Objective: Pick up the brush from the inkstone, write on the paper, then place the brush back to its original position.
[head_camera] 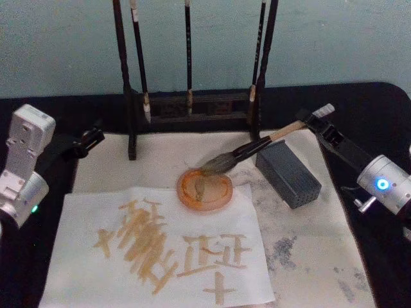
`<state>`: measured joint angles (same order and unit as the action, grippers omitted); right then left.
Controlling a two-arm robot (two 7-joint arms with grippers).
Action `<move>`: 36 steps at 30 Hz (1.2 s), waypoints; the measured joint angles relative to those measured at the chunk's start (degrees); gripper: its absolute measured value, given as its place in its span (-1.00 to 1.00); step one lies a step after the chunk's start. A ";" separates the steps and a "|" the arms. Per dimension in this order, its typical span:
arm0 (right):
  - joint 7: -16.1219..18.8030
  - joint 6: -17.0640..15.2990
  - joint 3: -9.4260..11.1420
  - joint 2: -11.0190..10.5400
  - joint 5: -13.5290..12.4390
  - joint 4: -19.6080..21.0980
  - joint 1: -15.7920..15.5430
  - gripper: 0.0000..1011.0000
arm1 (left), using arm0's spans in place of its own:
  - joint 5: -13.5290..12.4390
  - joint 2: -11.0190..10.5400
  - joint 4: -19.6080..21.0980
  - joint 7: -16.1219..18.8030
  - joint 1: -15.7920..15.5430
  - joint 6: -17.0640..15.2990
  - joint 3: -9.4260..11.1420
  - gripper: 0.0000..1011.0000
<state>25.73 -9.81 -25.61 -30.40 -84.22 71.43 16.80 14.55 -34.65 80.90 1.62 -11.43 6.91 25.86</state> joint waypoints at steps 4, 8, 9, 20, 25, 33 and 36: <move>0.18 0.03 -0.21 -0.26 -0.23 0.54 -0.24 -0.65 | 0.00 0.00 0.00 0.00 0.00 0.00 0.00 0.98; 0.48 -0.10 -0.57 -0.50 -0.63 1.02 -0.43 -0.65 | 0.00 0.00 0.00 0.00 0.00 0.00 0.00 0.98; 0.68 -0.17 -0.77 -0.55 -0.74 1.12 -0.47 -0.65 | 0.00 0.00 0.00 0.00 0.00 0.00 0.00 0.98; 1.22 -0.34 -2.02 -1.02 -1.40 1.42 -0.74 -0.65 | 0.00 0.00 0.00 0.00 0.00 0.00 0.00 0.98; 1.15 -0.45 -2.32 -1.01 -1.71 0.52 -0.57 -0.65 | 0.00 0.00 0.00 0.00 0.00 0.00 0.00 0.98; 1.01 -1.05 -2.72 -0.63 -2.38 -1.65 -0.06 -0.65 | 0.00 0.00 0.00 0.00 0.00 0.00 0.00 0.98; 1.02 -1.47 -2.82 -0.45 -2.69 -2.61 0.25 -0.65 | 0.00 0.00 0.00 0.00 -0.01 0.00 0.00 0.98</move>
<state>26.75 -11.27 -28.42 -30.85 -86.91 68.81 17.06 14.55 -34.65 80.90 1.62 -11.44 6.91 25.86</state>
